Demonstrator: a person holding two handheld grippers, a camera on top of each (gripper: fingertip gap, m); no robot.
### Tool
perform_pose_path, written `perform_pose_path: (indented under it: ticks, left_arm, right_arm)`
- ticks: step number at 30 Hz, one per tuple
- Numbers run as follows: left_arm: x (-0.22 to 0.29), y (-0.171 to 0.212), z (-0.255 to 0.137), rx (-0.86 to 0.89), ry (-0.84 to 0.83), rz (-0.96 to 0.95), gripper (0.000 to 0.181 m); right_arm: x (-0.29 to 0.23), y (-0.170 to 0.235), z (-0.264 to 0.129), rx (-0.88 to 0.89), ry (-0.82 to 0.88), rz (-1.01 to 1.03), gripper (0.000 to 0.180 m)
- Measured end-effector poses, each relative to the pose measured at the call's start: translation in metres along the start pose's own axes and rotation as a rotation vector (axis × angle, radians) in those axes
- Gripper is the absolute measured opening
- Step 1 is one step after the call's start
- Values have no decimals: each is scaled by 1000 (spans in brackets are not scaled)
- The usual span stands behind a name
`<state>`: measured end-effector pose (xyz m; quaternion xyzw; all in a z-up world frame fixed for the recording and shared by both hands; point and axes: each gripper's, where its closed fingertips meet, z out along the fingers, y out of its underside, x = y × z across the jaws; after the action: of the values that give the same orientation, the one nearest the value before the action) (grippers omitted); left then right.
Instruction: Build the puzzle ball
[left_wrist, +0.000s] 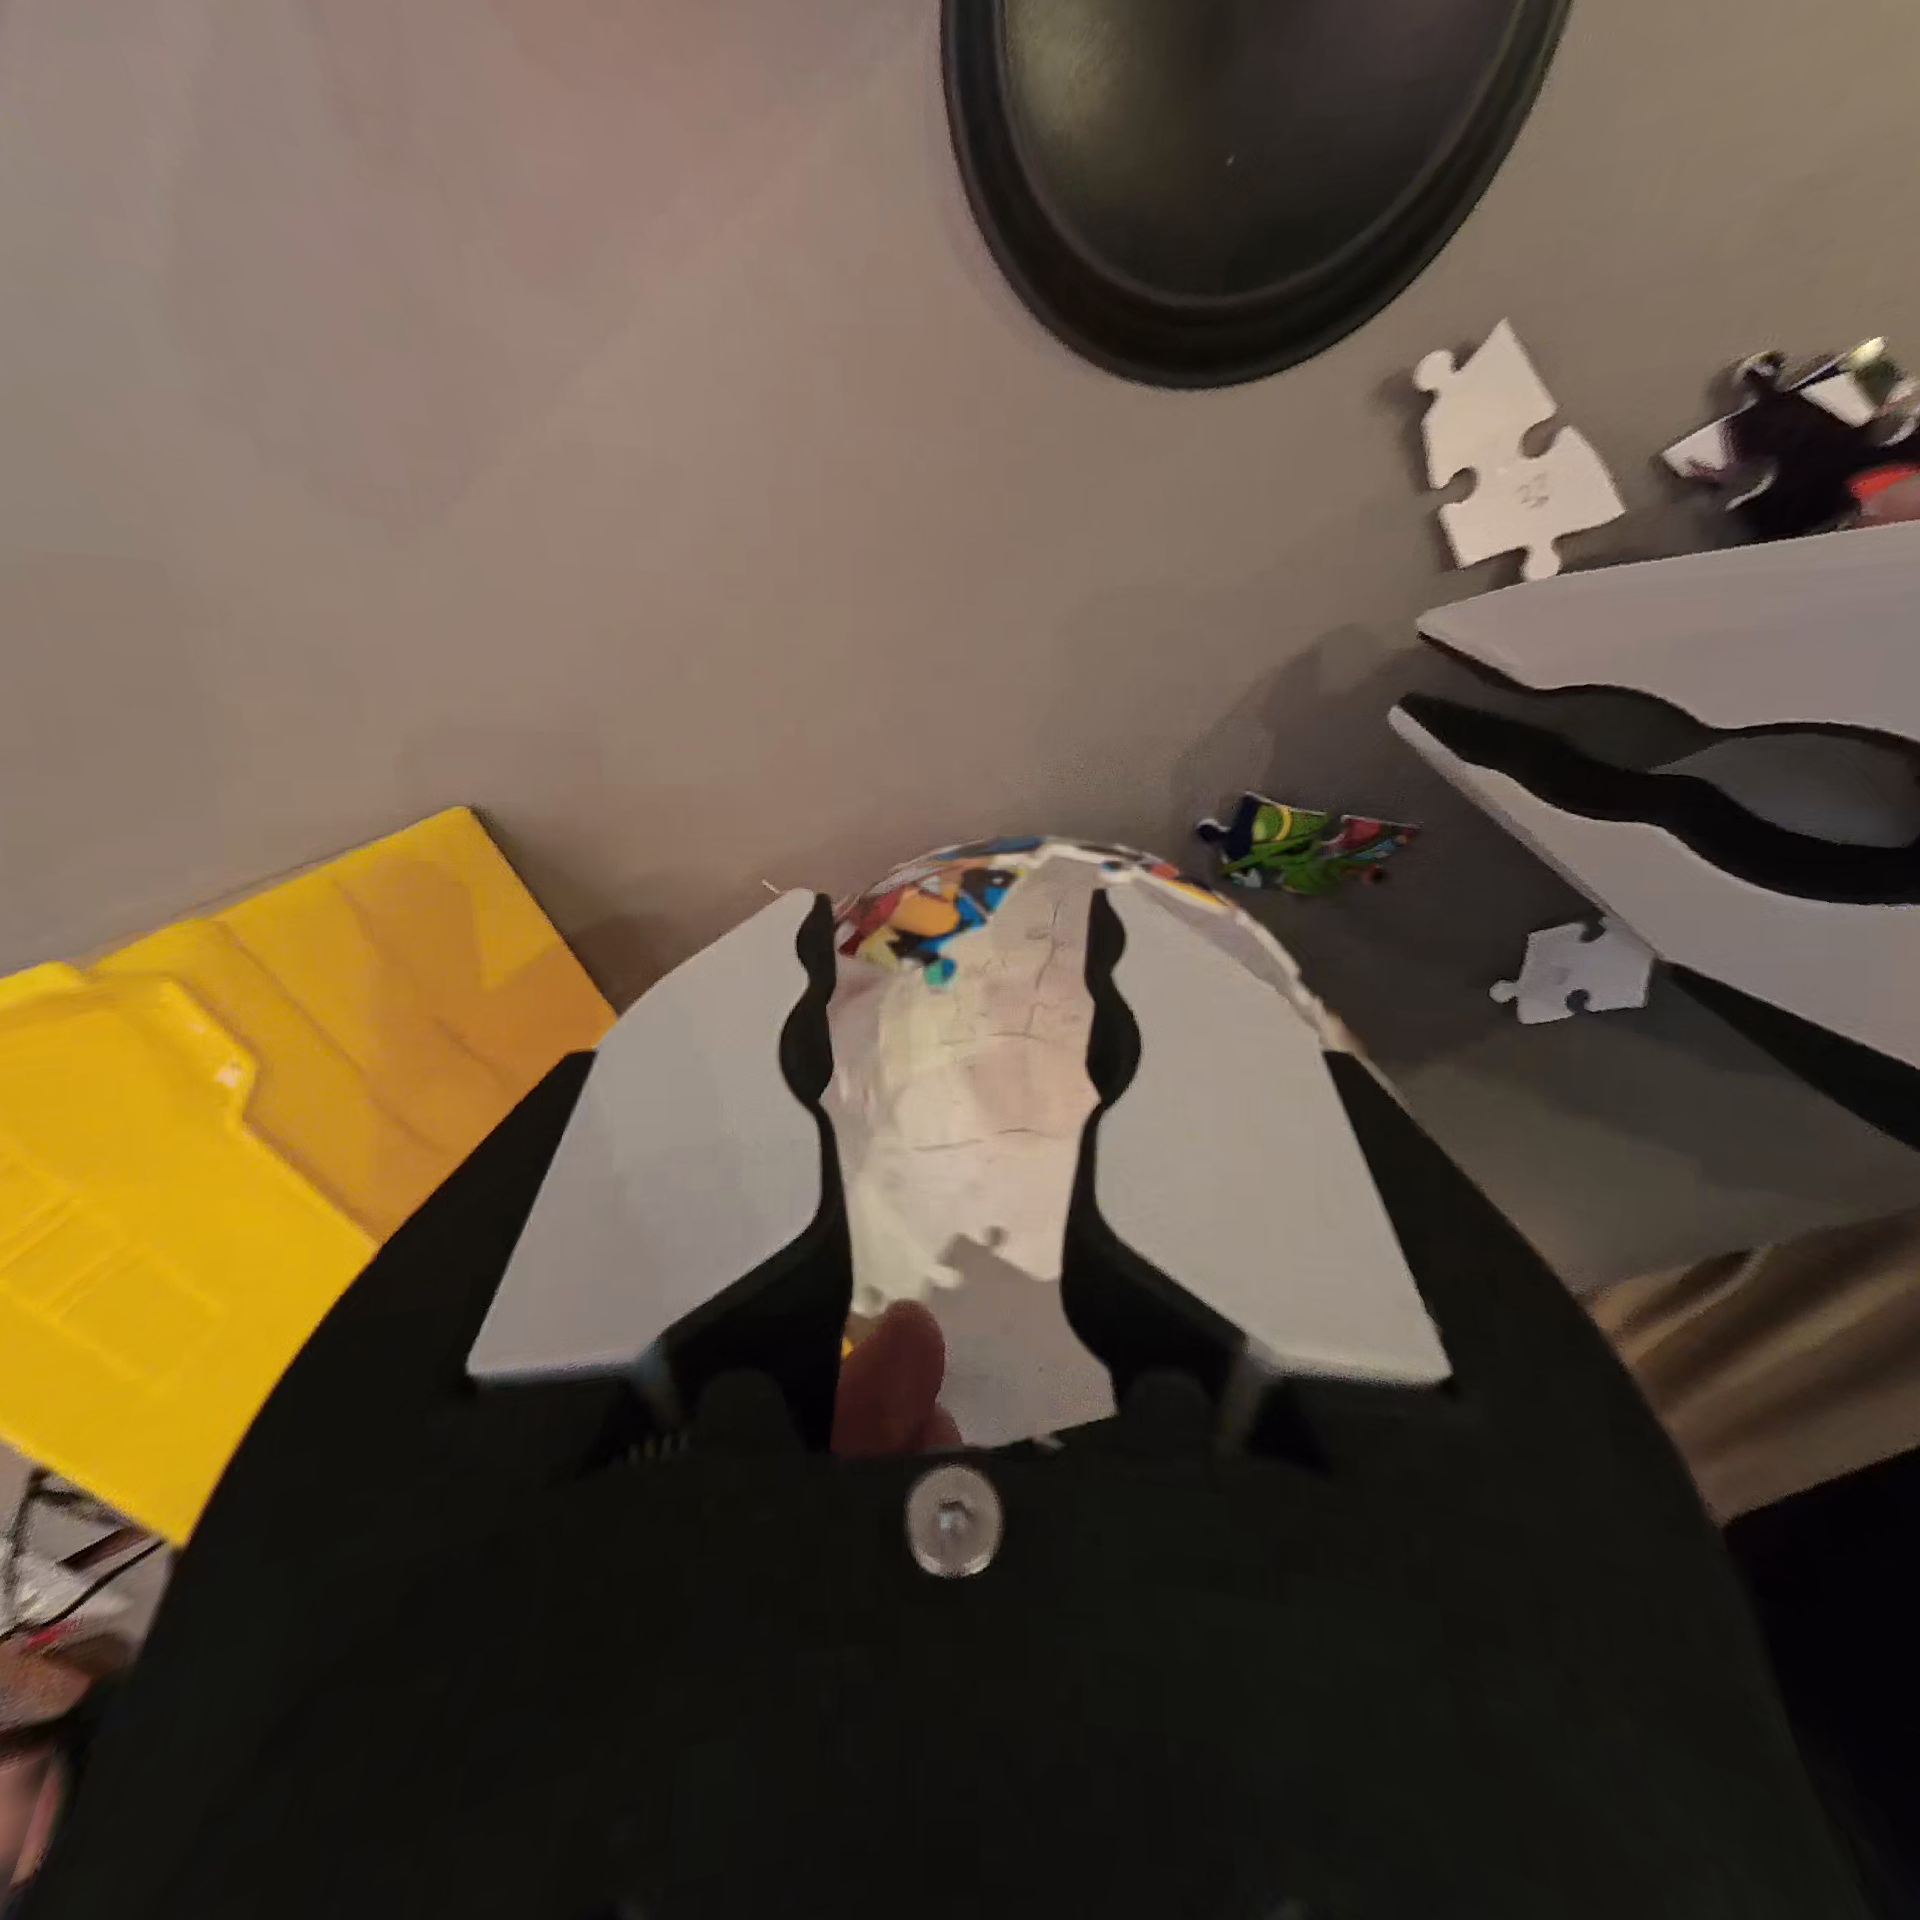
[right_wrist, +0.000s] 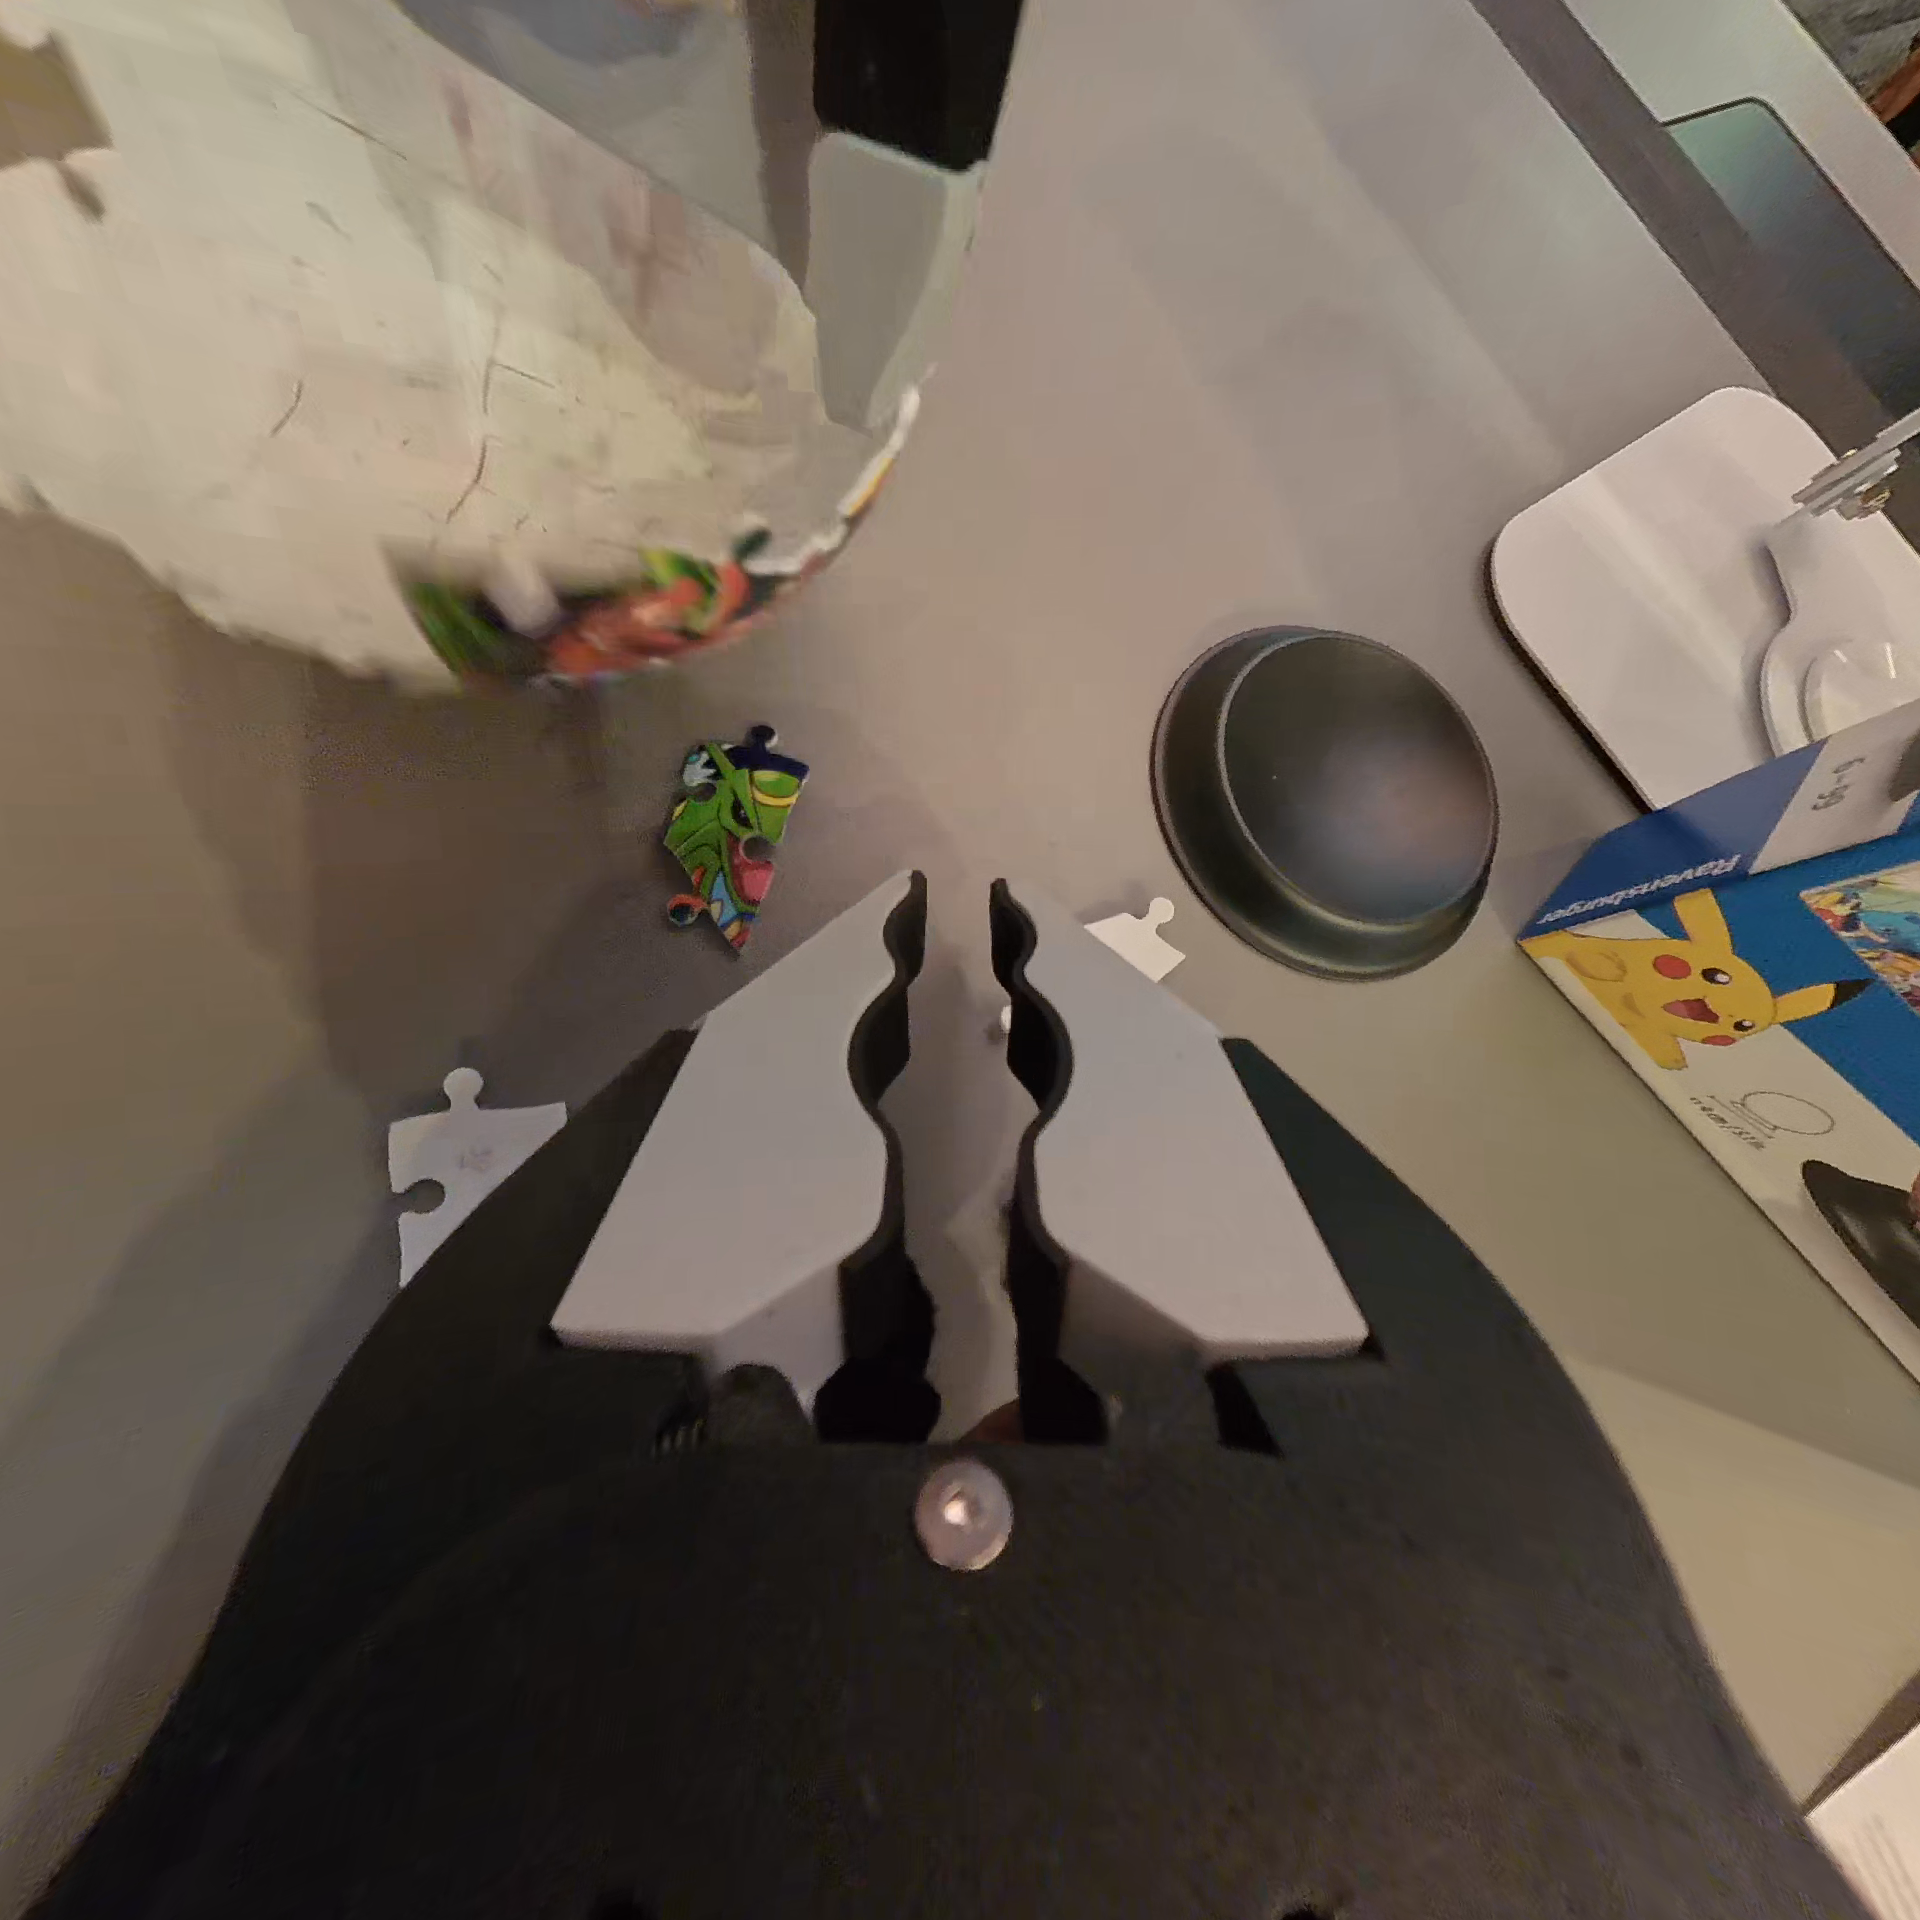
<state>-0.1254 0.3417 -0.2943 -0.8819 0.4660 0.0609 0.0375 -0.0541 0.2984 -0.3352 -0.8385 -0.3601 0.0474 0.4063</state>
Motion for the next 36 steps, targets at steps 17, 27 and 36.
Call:
perform_pose_path:
  ticks: [17,27,36]
  left_arm:
    - [-14,36,-42,410,48,-105,54]
    - [-26,71,-4,459,79,-205,55]
    - [-20,66,17,460,55,-181,45]
  right_arm:
    - [1,-30,-39,104,-344,273,51]
    - [-11,-64,-8,18,-577,418,52]
    - [-33,-53,27,-148,-662,386,35]
